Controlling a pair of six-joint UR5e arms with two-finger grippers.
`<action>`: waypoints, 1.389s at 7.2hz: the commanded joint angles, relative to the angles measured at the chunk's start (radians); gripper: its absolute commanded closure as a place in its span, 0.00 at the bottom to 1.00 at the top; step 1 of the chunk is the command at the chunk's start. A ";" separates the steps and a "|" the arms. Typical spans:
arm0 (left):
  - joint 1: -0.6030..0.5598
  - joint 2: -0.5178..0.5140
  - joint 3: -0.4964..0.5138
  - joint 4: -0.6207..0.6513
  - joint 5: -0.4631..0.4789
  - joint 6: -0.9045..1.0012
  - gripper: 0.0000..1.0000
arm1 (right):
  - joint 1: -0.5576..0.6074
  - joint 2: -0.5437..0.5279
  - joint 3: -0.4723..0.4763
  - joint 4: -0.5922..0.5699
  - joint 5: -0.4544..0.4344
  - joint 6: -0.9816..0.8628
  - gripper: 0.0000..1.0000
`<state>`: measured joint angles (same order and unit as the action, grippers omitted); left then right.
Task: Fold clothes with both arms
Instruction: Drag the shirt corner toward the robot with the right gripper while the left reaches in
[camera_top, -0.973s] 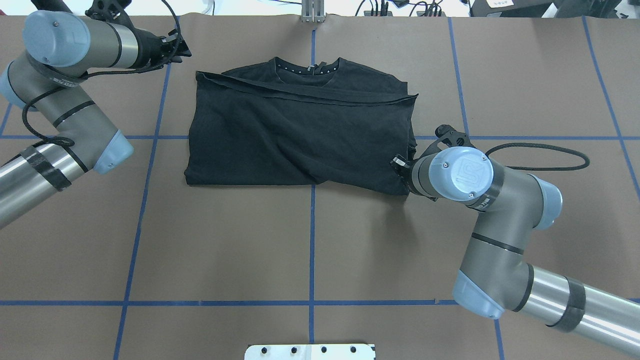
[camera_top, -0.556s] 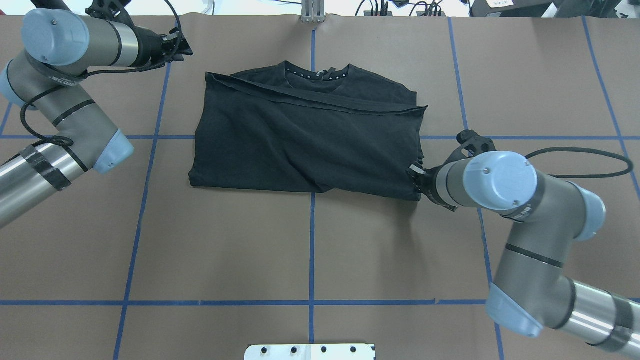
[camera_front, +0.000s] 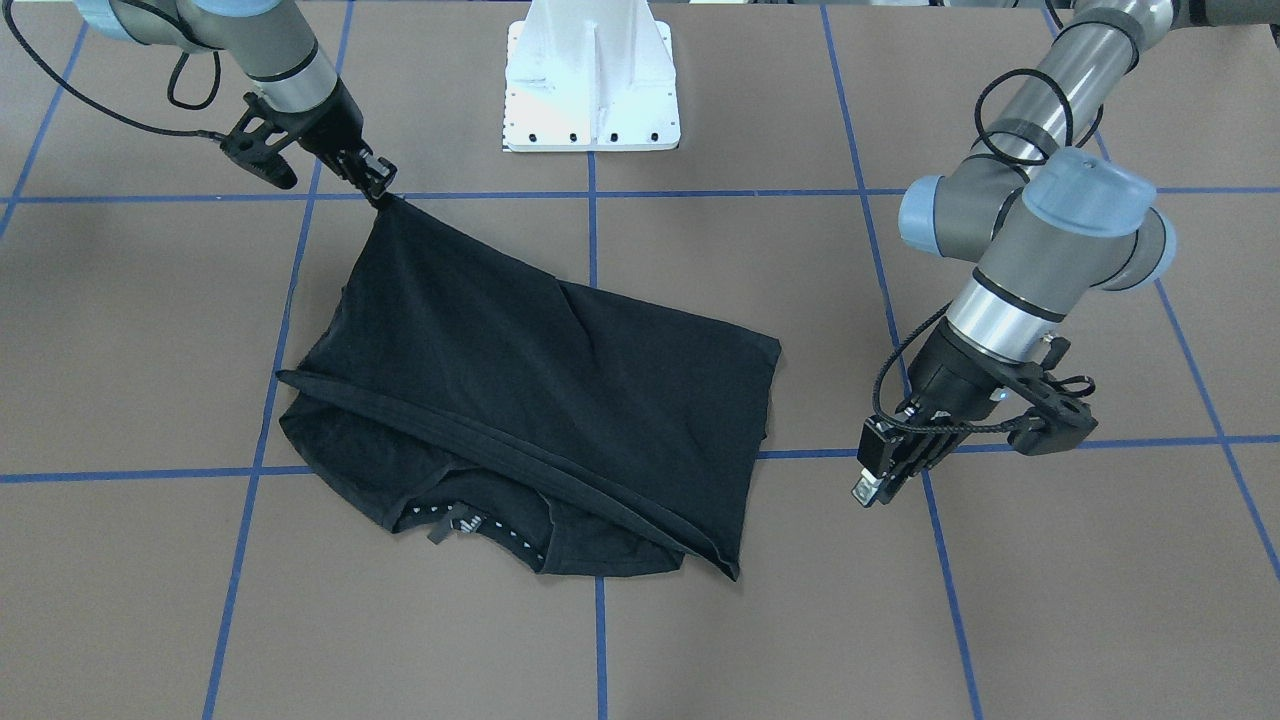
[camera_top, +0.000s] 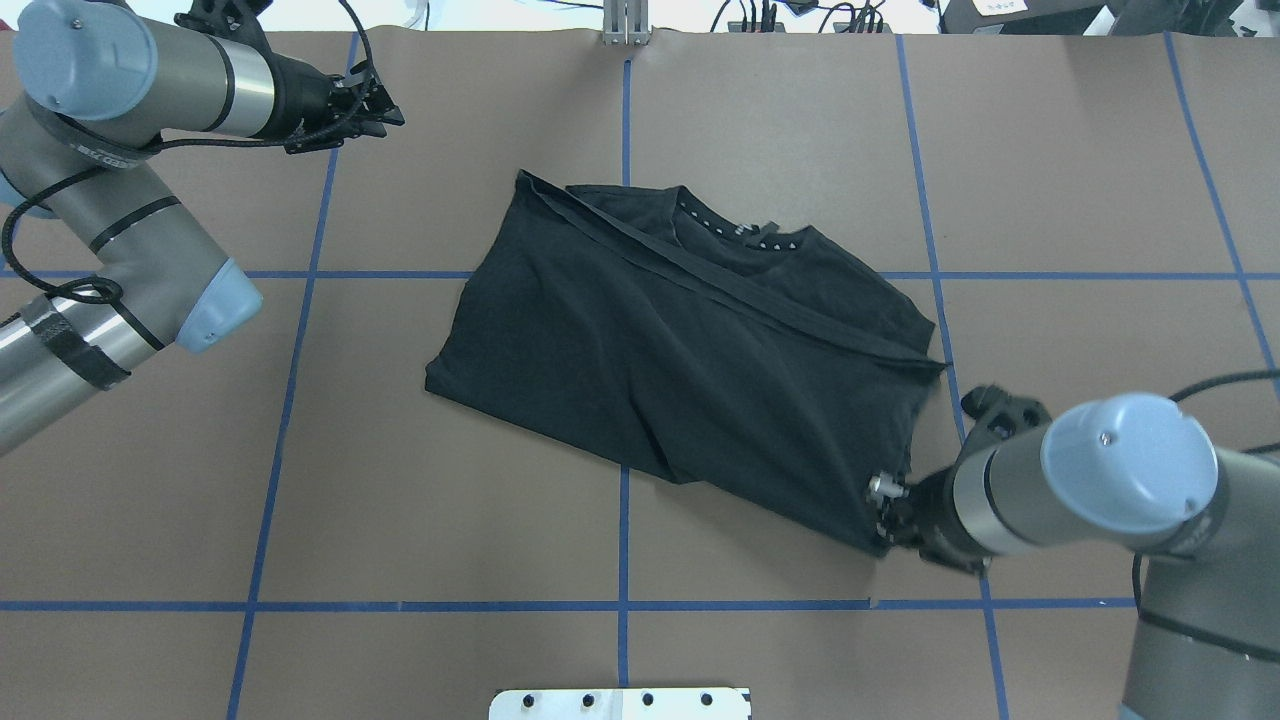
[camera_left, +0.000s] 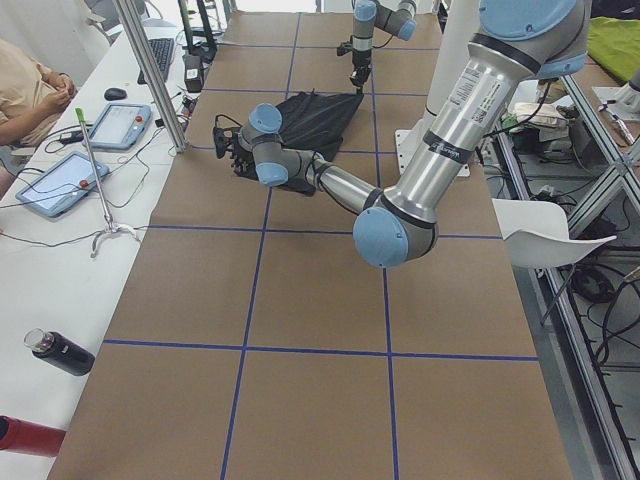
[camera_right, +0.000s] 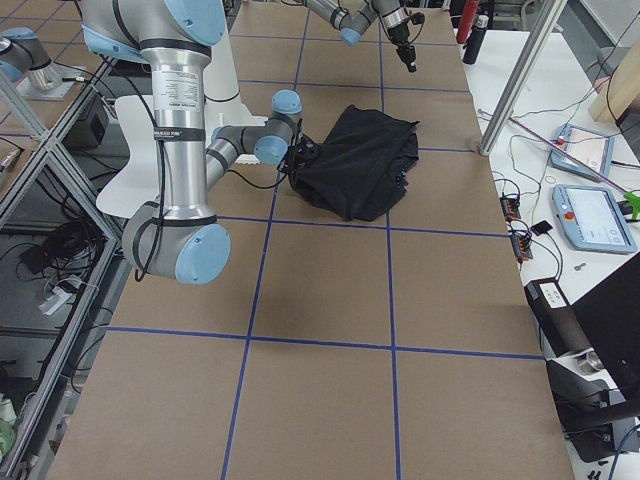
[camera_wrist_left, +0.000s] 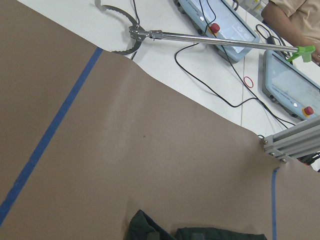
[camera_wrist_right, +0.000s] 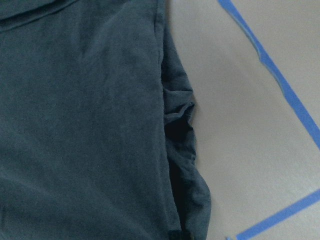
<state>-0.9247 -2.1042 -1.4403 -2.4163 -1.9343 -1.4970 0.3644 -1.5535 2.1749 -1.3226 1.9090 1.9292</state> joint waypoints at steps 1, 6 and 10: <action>0.000 0.007 -0.038 0.013 -0.061 0.000 0.66 | -0.164 -0.065 0.045 -0.001 0.035 0.002 1.00; 0.045 0.059 -0.156 0.013 -0.176 -0.106 0.64 | -0.288 -0.060 0.065 0.000 0.021 0.183 0.00; 0.355 0.118 -0.341 0.322 0.132 -0.267 0.56 | 0.093 0.076 0.057 0.002 0.073 0.175 0.00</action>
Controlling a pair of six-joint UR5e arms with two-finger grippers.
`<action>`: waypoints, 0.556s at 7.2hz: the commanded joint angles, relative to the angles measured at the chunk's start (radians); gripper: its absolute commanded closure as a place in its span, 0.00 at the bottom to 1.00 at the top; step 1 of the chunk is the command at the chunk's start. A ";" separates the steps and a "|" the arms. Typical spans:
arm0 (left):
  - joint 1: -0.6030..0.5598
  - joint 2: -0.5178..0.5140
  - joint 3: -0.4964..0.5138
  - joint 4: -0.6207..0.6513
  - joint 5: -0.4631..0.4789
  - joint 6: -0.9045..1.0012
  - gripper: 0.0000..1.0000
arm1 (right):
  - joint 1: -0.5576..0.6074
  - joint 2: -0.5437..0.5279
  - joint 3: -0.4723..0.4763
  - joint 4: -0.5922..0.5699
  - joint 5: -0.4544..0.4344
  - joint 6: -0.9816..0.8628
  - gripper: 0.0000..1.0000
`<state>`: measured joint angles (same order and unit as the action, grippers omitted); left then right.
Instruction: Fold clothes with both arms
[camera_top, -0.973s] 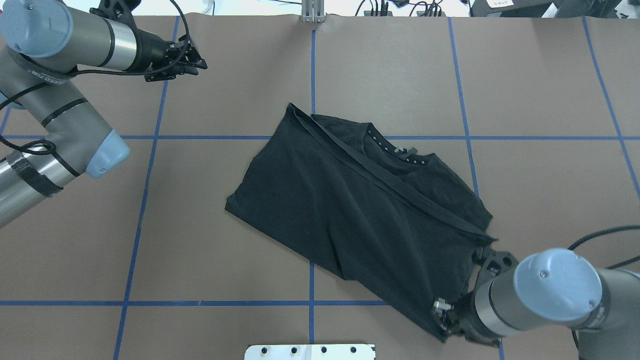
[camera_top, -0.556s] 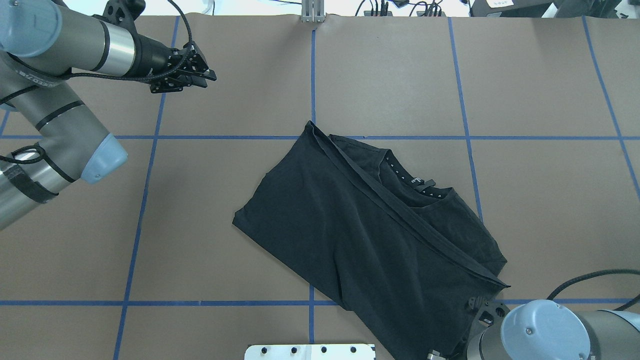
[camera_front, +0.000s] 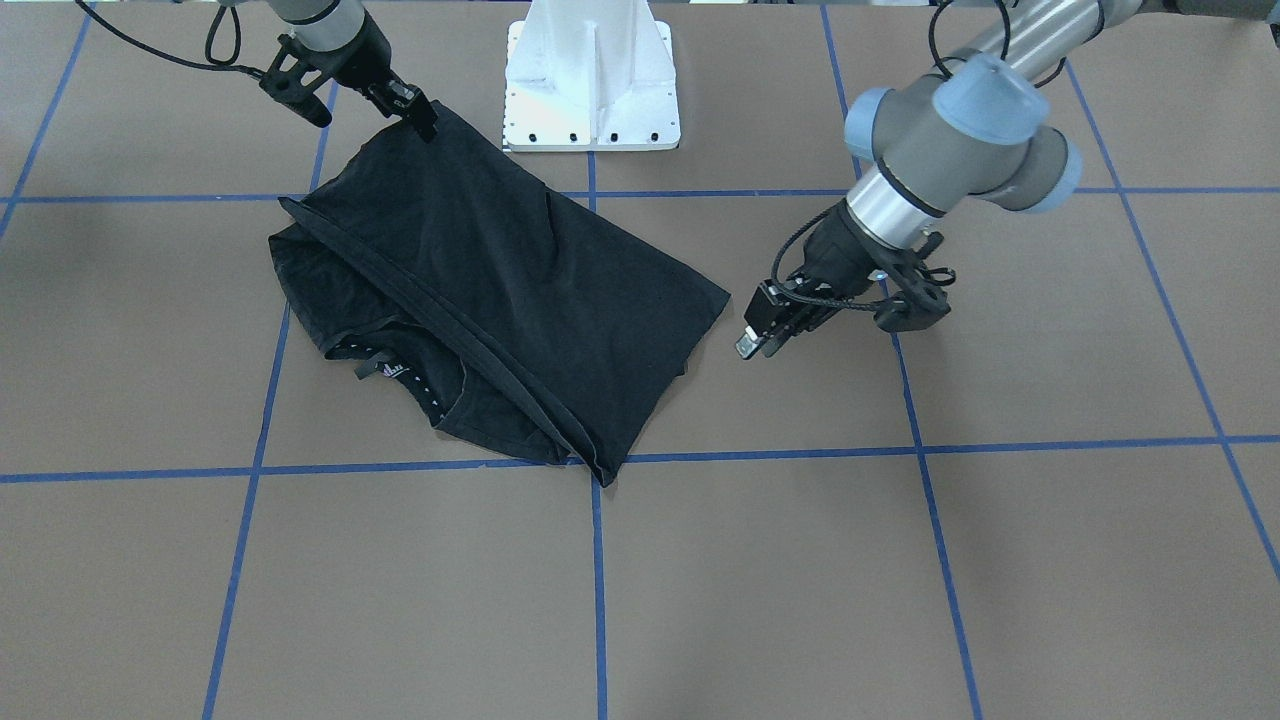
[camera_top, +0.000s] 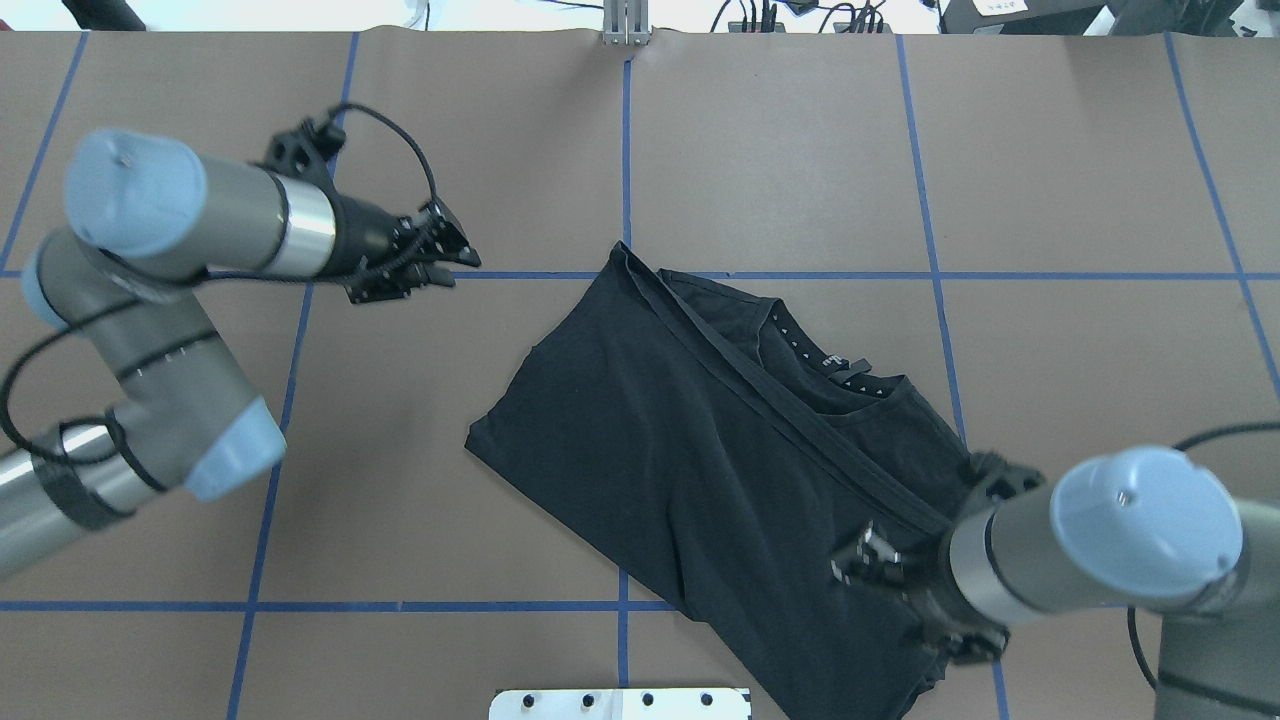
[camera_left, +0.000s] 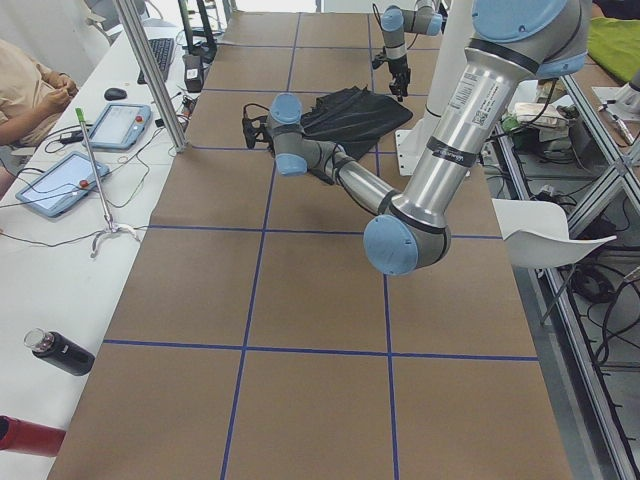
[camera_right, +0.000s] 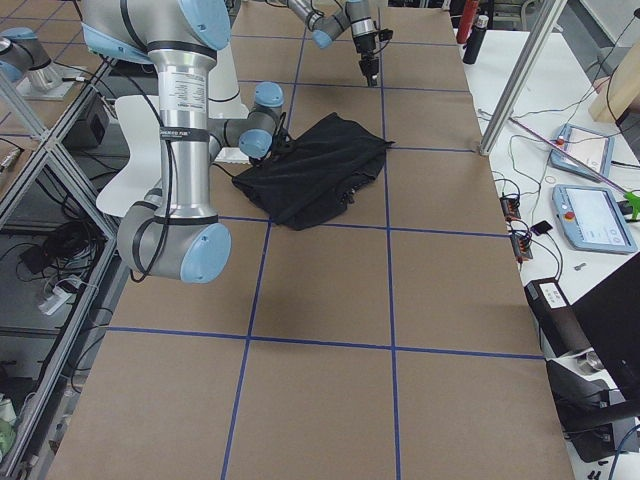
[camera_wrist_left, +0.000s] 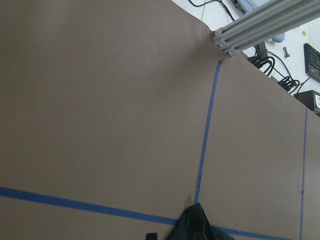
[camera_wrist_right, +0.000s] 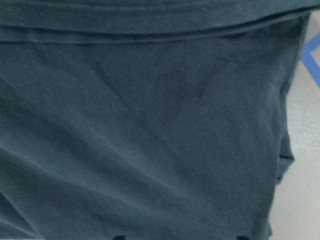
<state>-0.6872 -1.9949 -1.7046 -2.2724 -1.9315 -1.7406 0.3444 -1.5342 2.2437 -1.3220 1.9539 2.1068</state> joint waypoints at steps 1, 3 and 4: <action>0.173 0.024 -0.128 0.280 0.184 -0.025 0.56 | 0.187 0.089 -0.045 0.004 0.051 -0.005 0.00; 0.271 0.039 -0.115 0.326 0.227 -0.045 0.55 | 0.217 0.123 -0.078 0.004 0.057 -0.007 0.00; 0.274 0.031 -0.115 0.376 0.227 -0.048 0.55 | 0.217 0.123 -0.078 0.004 0.059 -0.005 0.00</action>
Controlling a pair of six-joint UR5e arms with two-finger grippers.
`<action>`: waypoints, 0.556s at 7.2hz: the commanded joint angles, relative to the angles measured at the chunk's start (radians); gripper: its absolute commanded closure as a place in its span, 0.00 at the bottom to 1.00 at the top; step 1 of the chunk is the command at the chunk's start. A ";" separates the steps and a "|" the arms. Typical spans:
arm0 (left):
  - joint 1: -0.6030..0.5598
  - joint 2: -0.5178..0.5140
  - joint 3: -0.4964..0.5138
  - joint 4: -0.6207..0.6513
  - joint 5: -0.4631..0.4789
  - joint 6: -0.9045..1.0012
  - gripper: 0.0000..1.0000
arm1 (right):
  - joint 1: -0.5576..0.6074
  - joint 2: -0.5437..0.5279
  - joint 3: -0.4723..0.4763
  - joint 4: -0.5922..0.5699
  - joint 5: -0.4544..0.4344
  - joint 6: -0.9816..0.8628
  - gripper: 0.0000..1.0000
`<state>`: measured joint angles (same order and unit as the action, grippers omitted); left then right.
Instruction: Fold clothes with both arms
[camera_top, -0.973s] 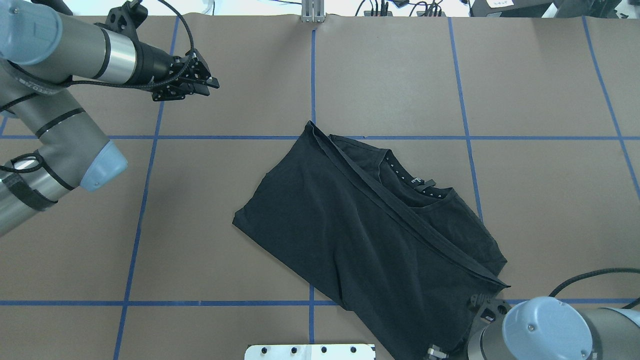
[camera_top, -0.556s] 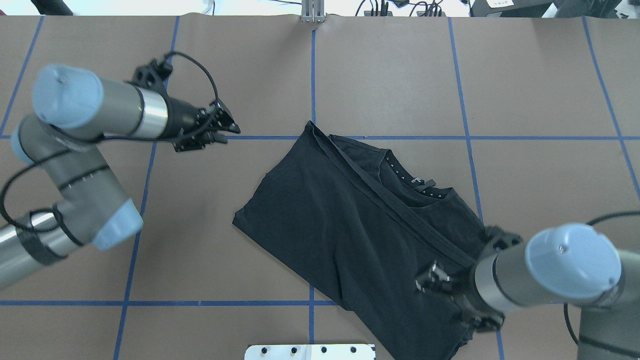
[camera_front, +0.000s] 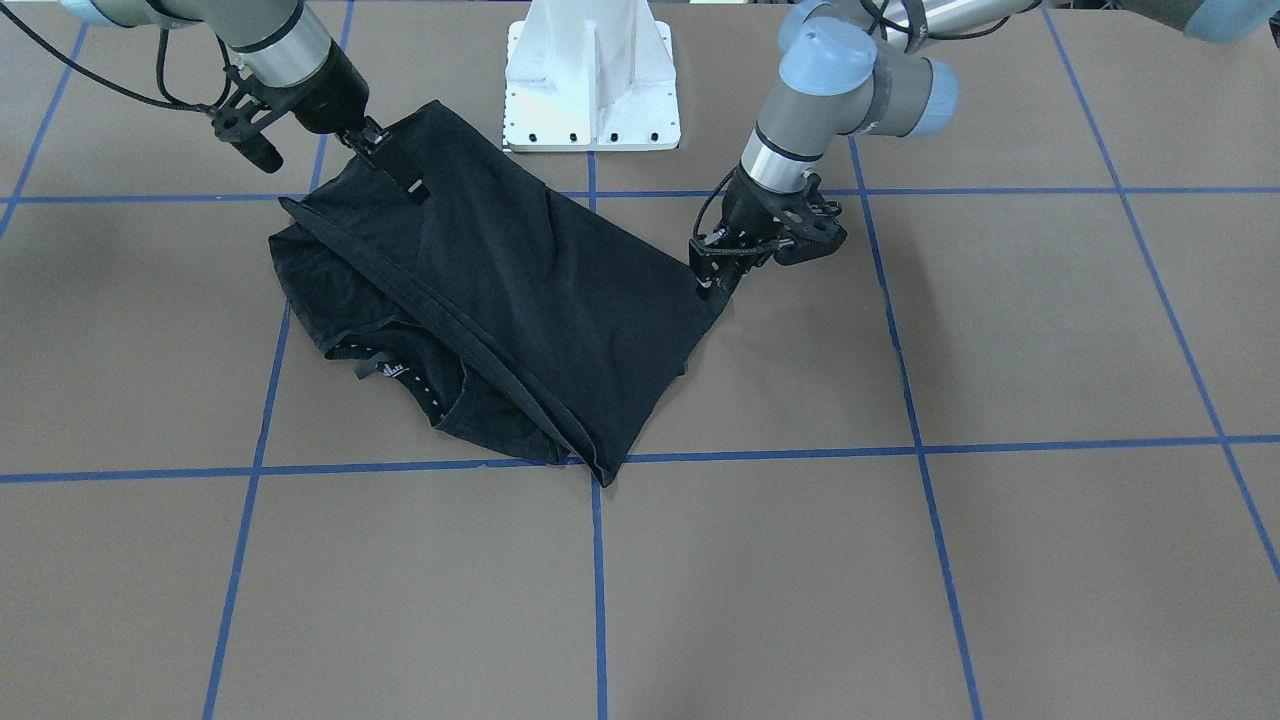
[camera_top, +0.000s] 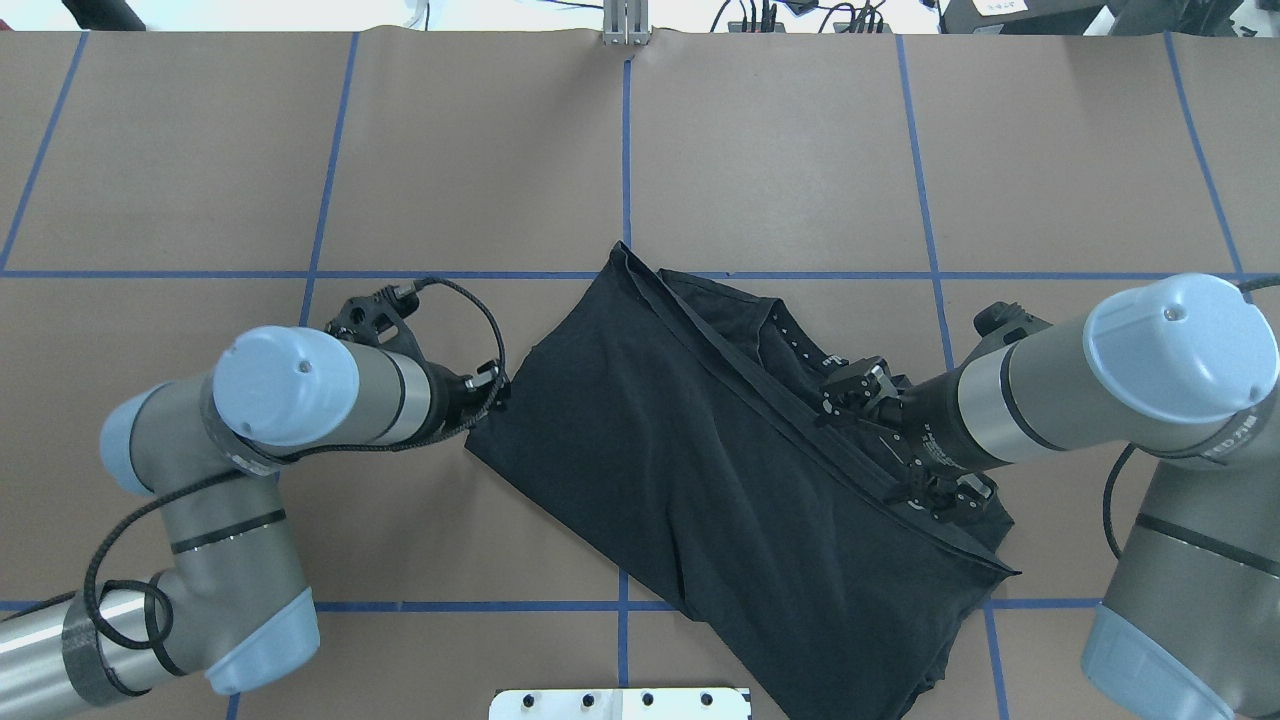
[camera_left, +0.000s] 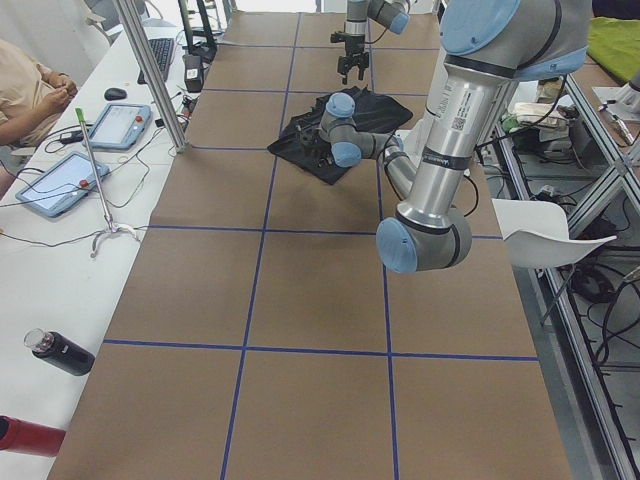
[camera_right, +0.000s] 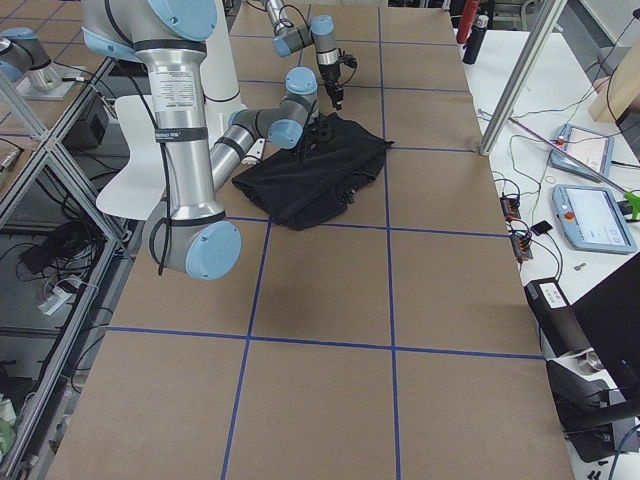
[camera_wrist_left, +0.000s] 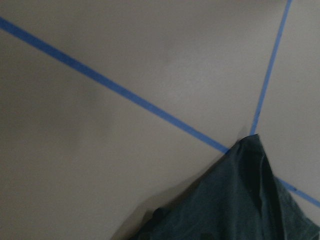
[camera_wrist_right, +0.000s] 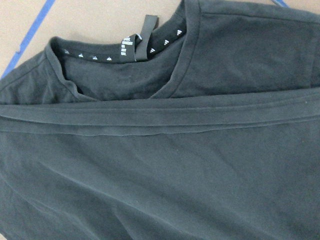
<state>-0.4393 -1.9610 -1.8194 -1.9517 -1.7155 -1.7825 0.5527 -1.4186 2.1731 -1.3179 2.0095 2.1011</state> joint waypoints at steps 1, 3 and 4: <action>0.027 -0.004 -0.001 0.085 0.011 -0.006 0.55 | 0.007 0.007 -0.025 0.002 0.002 0.000 0.00; 0.030 -0.009 0.011 0.086 0.010 -0.006 0.55 | 0.010 0.007 -0.024 0.002 0.000 -0.001 0.00; 0.034 -0.019 0.023 0.086 0.010 -0.005 0.56 | 0.010 0.007 -0.024 0.000 0.001 0.000 0.00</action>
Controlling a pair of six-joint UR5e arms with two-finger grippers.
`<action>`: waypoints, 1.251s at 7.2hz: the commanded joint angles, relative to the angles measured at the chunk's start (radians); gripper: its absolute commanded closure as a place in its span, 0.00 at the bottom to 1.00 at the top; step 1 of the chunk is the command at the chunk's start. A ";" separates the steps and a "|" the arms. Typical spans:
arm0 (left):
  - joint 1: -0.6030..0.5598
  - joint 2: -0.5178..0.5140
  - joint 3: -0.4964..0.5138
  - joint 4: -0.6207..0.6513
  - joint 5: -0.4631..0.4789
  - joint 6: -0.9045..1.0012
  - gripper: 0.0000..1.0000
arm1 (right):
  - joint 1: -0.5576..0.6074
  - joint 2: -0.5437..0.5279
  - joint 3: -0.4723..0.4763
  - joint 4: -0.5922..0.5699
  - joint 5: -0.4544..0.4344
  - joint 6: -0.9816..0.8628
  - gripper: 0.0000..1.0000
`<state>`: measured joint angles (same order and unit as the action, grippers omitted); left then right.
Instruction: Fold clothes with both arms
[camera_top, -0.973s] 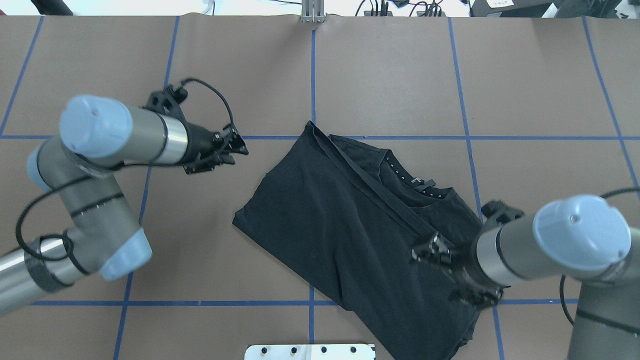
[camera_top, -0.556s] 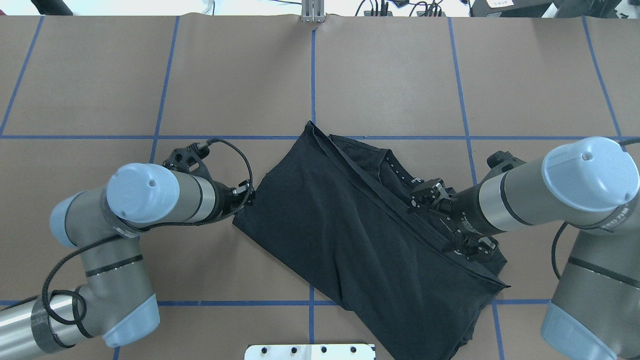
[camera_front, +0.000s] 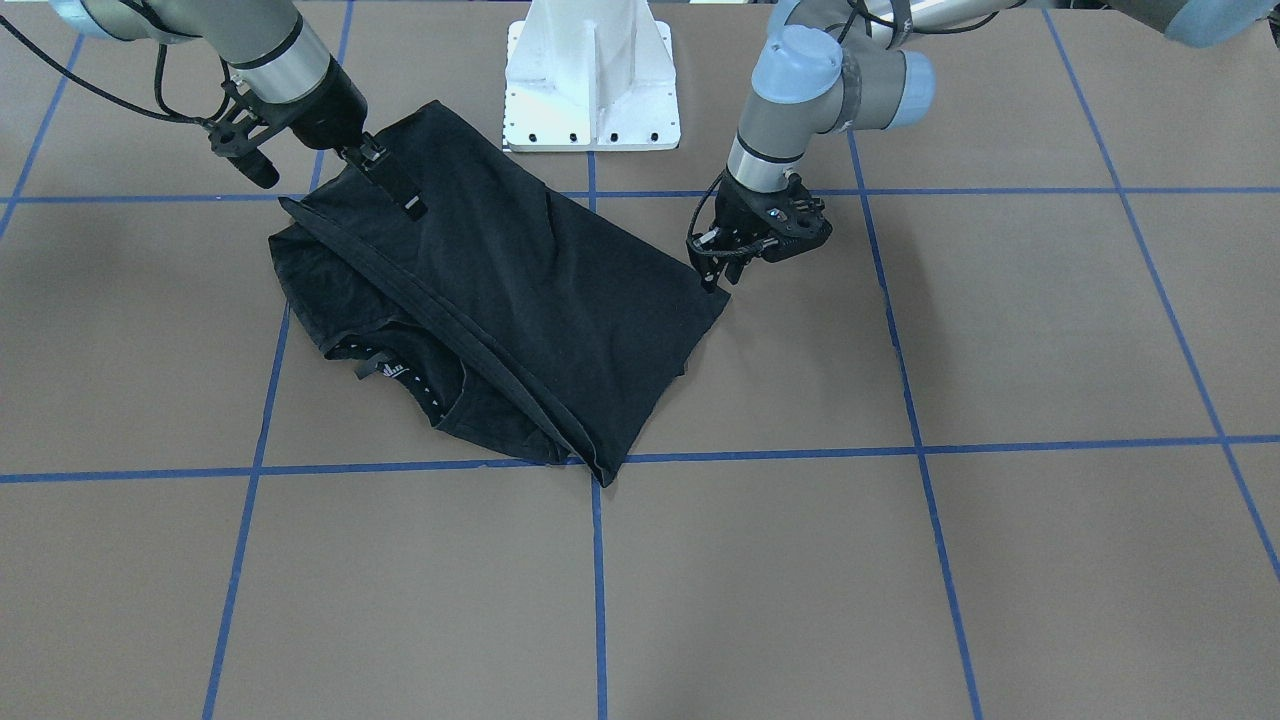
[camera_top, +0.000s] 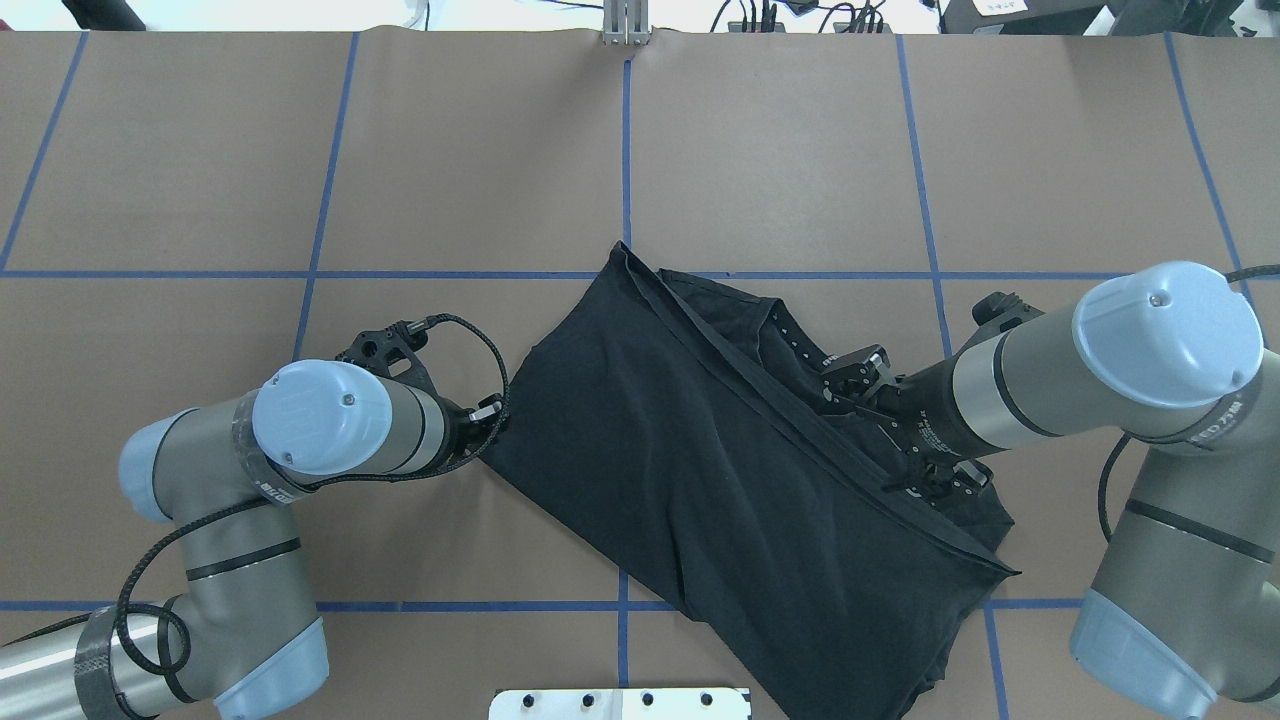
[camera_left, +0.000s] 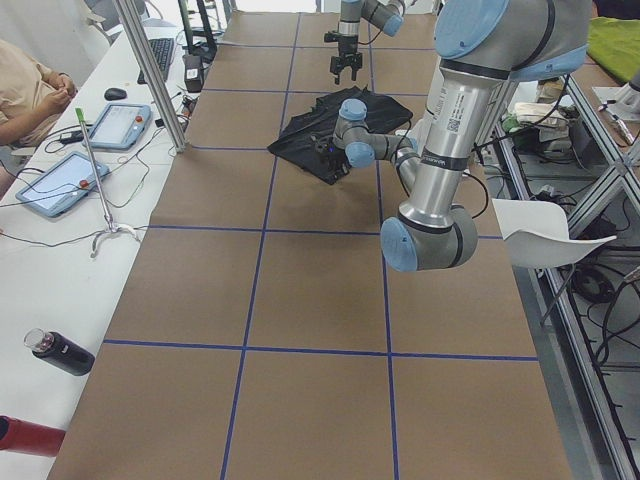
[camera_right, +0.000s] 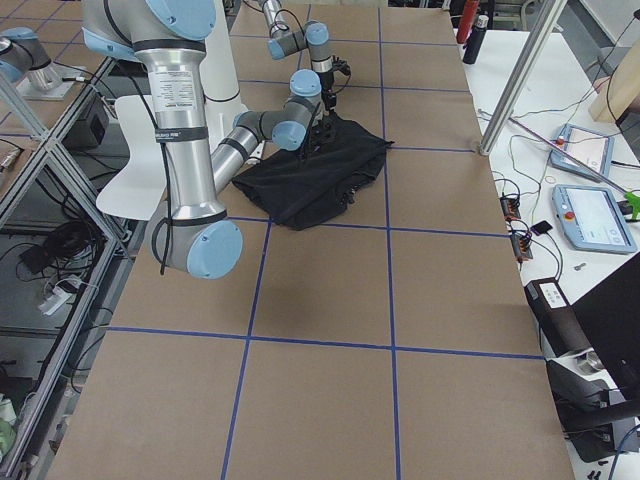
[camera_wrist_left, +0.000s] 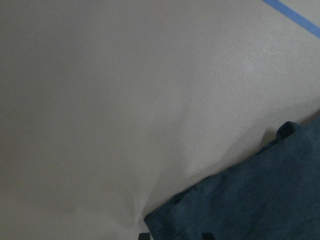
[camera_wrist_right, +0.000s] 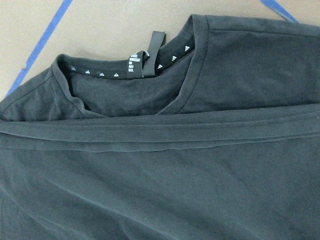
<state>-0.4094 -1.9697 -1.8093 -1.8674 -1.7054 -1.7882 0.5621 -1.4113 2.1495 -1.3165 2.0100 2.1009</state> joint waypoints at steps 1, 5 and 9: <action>0.004 -0.014 0.022 0.001 0.001 0.004 0.56 | 0.001 0.000 0.000 -0.001 -0.001 0.001 0.00; 0.000 -0.023 0.042 0.001 0.003 0.001 0.95 | 0.001 -0.001 0.001 -0.001 -0.001 0.001 0.00; -0.031 -0.023 0.028 -0.001 0.004 0.030 1.00 | 0.001 -0.001 0.003 -0.003 0.001 0.001 0.00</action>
<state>-0.4310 -1.9916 -1.7761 -1.8678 -1.7013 -1.7660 0.5637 -1.4128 2.1527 -1.3191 2.0109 2.1016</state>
